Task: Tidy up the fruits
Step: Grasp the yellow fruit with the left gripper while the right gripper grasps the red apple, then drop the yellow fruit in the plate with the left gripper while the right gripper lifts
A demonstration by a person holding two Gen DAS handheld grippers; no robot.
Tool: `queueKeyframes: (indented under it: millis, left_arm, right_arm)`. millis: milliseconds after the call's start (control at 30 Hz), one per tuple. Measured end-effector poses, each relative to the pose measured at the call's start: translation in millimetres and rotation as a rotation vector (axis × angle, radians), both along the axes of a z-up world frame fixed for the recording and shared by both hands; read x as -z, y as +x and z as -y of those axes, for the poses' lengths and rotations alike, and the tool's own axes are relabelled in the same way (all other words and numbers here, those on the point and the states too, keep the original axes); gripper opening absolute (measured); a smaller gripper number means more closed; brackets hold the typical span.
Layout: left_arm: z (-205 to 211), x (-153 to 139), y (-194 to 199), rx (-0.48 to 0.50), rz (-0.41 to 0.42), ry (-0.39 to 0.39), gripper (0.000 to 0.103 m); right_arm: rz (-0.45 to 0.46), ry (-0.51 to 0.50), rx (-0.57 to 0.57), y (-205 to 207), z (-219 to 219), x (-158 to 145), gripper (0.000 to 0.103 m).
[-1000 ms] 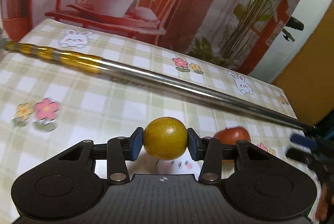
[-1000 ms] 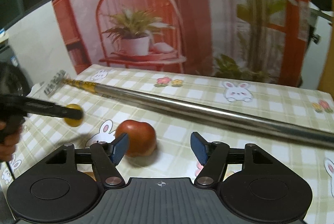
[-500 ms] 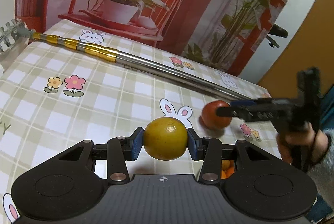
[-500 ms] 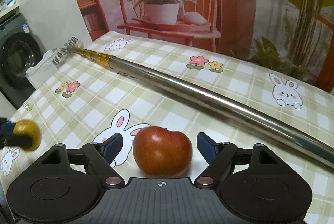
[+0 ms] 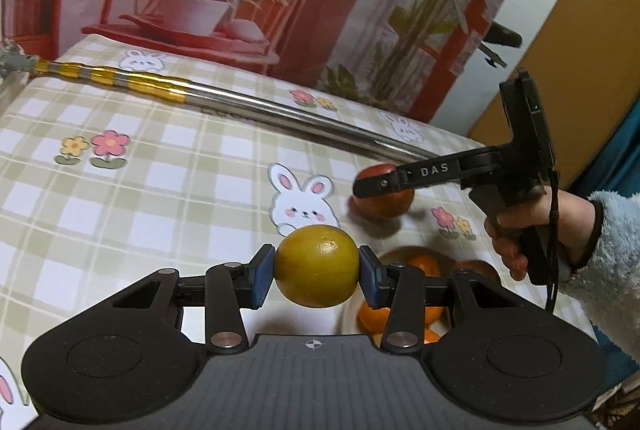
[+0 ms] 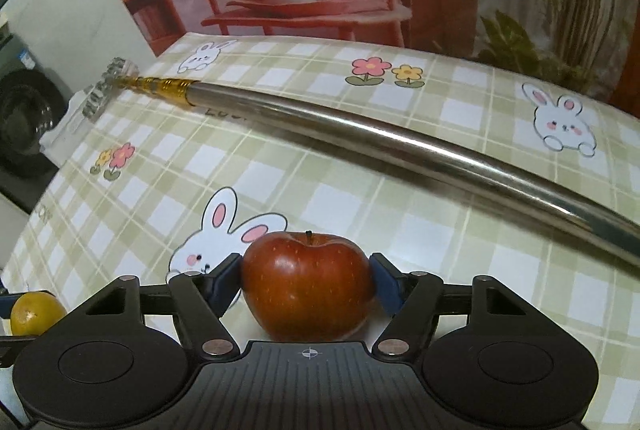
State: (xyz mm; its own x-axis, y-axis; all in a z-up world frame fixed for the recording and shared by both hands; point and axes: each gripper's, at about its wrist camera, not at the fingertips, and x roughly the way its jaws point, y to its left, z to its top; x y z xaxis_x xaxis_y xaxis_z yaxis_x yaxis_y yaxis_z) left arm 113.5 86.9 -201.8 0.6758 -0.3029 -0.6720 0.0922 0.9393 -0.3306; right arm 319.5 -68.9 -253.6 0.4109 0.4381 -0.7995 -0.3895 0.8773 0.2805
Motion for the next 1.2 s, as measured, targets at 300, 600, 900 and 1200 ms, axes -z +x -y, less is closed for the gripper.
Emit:
queueKeyframes:
  millis: [300, 600, 900, 1200]
  left_arm:
    - [39.6, 1.4, 4.9, 0.171, -0.002, 0.015, 0.047]
    - [83.5, 18.7, 7.7, 0.324, -0.032, 0.026, 0.046]
    - [104.6, 30.3, 14.2, 0.376, -0.050, 0.036, 0.046]
    - [94.3, 24.3, 17.1, 0.355, -0.051, -0.018, 0.047]
  right_arm:
    - [0.090, 0.104, 0.038, -35.8, 28.2, -19.9, 0.064]
    - [0.182, 0.181, 0.092, -78.9, 59.5, -43.1, 0.064]
    - [0.202, 0.222, 0.145, -106.9, 83.0, -47.1, 0.064]
    - [0.207, 0.246, 0.171, -128.9, 89.6, -46.7, 0.064]
